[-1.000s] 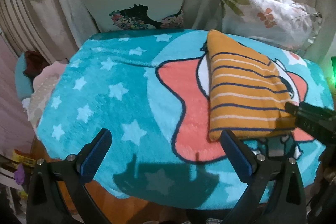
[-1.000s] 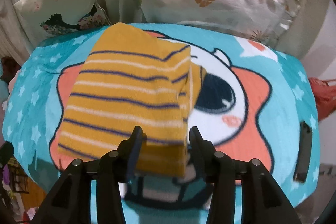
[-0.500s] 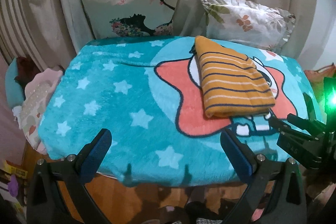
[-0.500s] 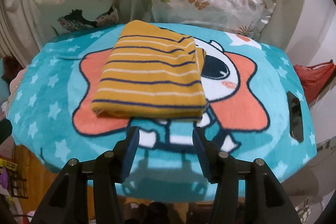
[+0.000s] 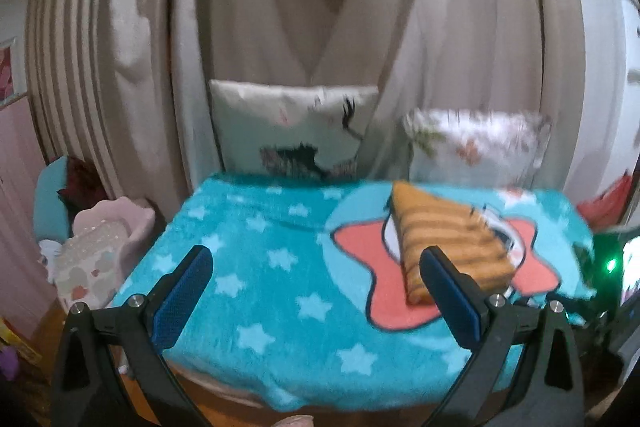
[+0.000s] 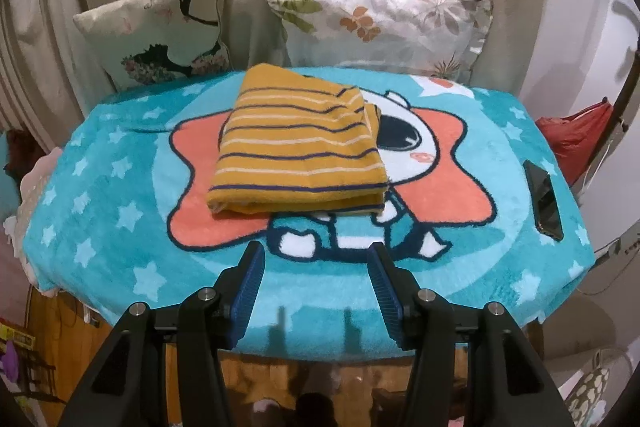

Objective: Fold small clothes

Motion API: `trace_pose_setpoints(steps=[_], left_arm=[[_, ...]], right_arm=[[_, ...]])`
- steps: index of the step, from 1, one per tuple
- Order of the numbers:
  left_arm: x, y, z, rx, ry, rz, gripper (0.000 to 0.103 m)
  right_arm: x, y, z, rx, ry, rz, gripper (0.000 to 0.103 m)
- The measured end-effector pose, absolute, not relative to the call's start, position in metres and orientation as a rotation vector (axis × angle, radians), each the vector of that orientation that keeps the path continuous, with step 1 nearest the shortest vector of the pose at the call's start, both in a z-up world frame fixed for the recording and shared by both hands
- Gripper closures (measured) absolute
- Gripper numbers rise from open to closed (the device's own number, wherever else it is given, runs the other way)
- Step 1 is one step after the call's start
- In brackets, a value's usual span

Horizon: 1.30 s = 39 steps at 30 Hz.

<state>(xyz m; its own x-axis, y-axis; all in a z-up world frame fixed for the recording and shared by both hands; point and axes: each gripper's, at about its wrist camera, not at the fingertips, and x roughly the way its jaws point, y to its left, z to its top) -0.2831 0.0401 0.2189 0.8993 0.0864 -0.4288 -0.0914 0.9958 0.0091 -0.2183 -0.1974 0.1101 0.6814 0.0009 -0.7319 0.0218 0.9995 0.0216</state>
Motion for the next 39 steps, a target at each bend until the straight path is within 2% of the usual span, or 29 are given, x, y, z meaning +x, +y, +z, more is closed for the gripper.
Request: trace_pose_setpoints(steps=[6, 12, 20, 39], left_arm=[[-0.282, 0.053, 0.23, -0.049, 0.436, 0.027, 0.0], [-0.262, 0.036, 0.2, -0.008, 0.595, -0.013, 0.0], [-0.241, -0.002, 0.162, 0.056, 0.713, -0.019, 0.0], [-0.171, -0.056, 0.147, 0.036, 0.825, -0.003, 0.0]], right_arm=[[-0.227, -0.181, 0.124, 0.002, 0.763, -0.008, 0.04], [-0.23, -0.171, 0.124, -0.043, 0.764, -0.026, 0.04], [-0.228, -0.195, 0.114, -0.014, 0.8, -0.058, 0.039], [-0.159, -0.254, 0.11, -0.006, 0.824, -0.04, 0.037]])
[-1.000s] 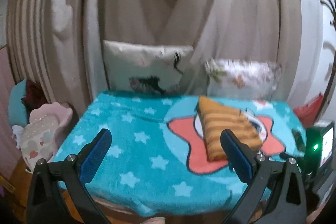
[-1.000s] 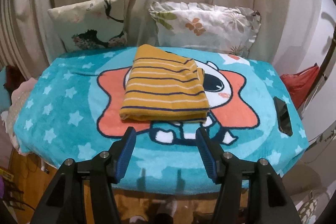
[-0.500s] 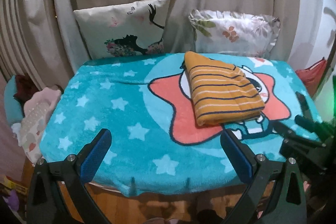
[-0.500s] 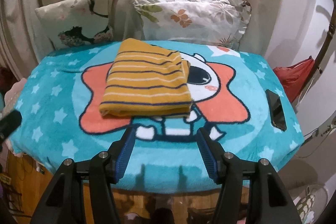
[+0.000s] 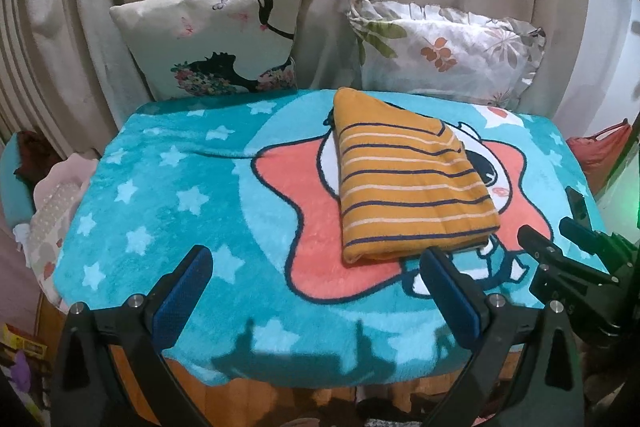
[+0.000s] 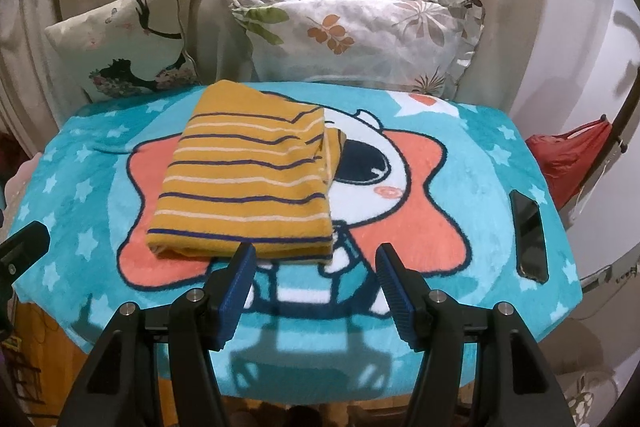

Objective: Fold small clothes

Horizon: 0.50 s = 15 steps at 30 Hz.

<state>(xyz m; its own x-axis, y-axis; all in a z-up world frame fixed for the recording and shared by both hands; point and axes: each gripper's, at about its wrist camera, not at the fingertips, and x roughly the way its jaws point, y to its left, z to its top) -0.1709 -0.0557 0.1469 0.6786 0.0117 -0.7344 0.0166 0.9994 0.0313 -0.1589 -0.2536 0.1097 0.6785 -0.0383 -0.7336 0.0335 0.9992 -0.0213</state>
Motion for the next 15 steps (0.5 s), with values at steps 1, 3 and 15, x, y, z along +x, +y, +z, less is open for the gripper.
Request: trace_pose_setpoints(steps=[1, 3, 15], left_arm=[[-0.168, -0.056, 0.145, 0.034, 0.829, -0.002, 0.0], [-0.162, -0.056, 0.14, 0.027, 0.843, -0.001, 0.0], [-0.131, -0.058, 0.115, 0.02, 0.92, 0.007, 0.0]], right_arm=[[-0.156, -0.254, 0.109, -0.007, 0.827, -0.039, 0.037], [-0.151, -0.254, 0.107, -0.01, 0.833, -0.037, 0.037], [-0.126, -0.252, 0.088, -0.043, 0.885, -0.035, 0.036]])
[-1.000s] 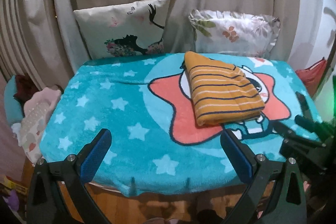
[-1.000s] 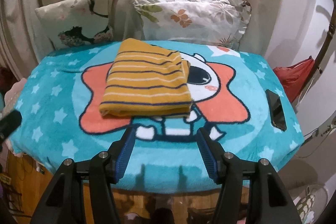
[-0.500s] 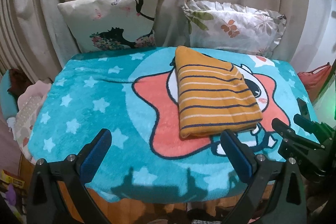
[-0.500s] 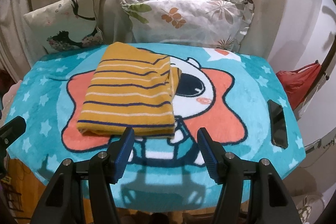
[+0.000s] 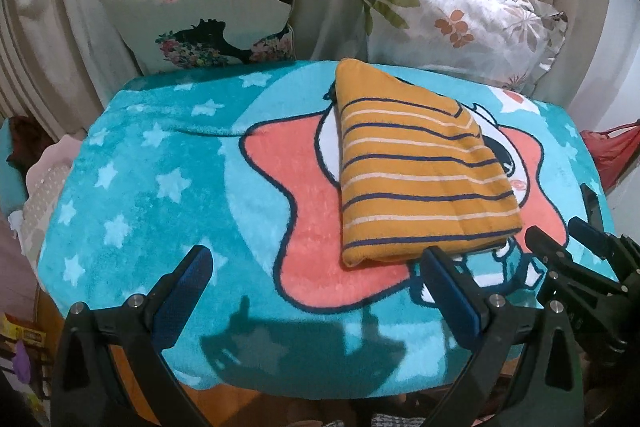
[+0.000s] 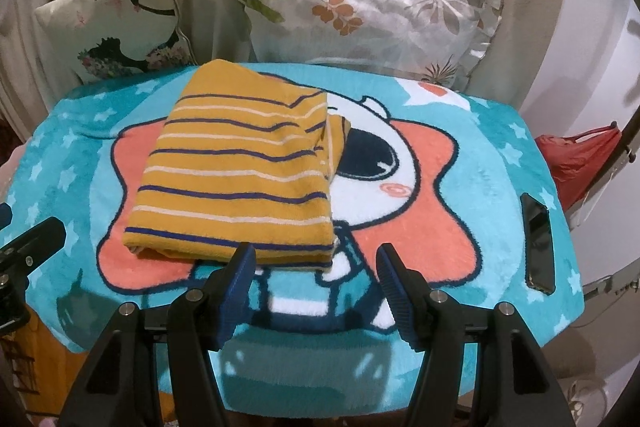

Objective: Fold small clothes

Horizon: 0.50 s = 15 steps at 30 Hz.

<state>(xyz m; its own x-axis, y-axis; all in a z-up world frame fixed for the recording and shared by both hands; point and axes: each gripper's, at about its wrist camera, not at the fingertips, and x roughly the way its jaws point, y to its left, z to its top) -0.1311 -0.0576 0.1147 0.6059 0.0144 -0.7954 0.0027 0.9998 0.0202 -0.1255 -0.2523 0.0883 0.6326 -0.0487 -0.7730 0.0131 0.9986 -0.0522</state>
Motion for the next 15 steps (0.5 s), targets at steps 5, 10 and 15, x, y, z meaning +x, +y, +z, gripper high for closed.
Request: trace_pose_setpoints(steps=[5, 10, 15], left_arm=[[-0.122, -0.056, 0.11, 0.018, 0.936, 0.018, 0.0], [-0.114, -0.052, 0.106, 0.009, 0.95, 0.027, 0.0], [-0.109, -0.05, 0.1, 0.0, 0.967, 0.029, 0.0]], right_arm=[[-0.116, -0.25, 0.086, -0.046, 0.893, -0.029, 0.036], [-0.106, -0.245, 0.082, -0.059, 0.904, -0.016, 0.036], [-0.101, -0.242, 0.081, -0.069, 0.907, -0.011, 0.036]])
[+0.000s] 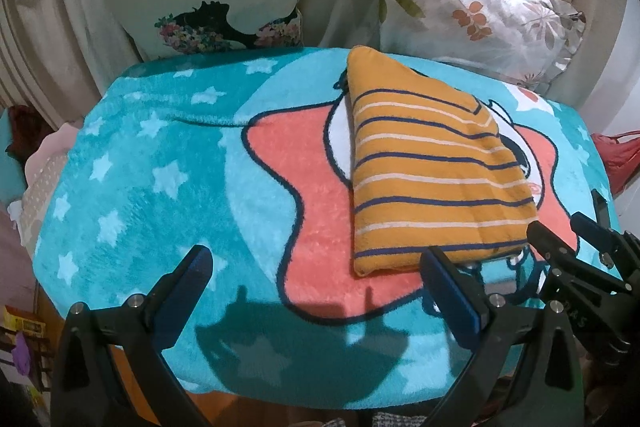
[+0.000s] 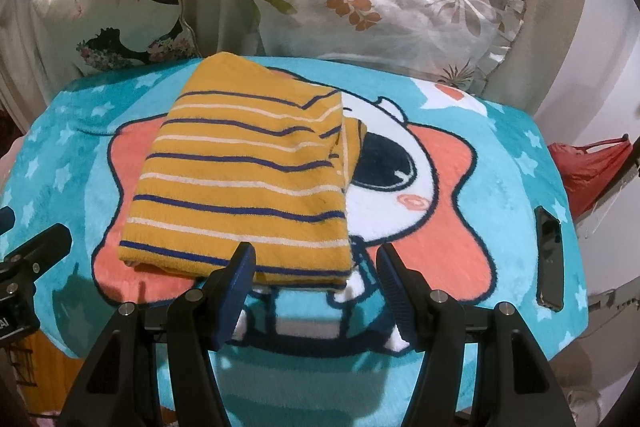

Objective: Fold small clothes

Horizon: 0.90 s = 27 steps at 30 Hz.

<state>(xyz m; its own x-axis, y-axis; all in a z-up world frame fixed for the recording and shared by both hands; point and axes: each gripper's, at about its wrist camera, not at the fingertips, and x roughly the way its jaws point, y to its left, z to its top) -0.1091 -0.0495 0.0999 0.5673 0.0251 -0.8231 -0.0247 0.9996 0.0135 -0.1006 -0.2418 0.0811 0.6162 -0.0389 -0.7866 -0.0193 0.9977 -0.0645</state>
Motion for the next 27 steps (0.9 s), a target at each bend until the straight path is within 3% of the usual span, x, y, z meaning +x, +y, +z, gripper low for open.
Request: trace_pose_setpoints(steps=[27], left_arm=[[-0.1, -0.05, 0.088, -0.014, 1.003, 0.039, 0.0]], right_arm=[[-0.091, -0.247, 0.077, -0.083, 0.921, 0.001, 0.036]])
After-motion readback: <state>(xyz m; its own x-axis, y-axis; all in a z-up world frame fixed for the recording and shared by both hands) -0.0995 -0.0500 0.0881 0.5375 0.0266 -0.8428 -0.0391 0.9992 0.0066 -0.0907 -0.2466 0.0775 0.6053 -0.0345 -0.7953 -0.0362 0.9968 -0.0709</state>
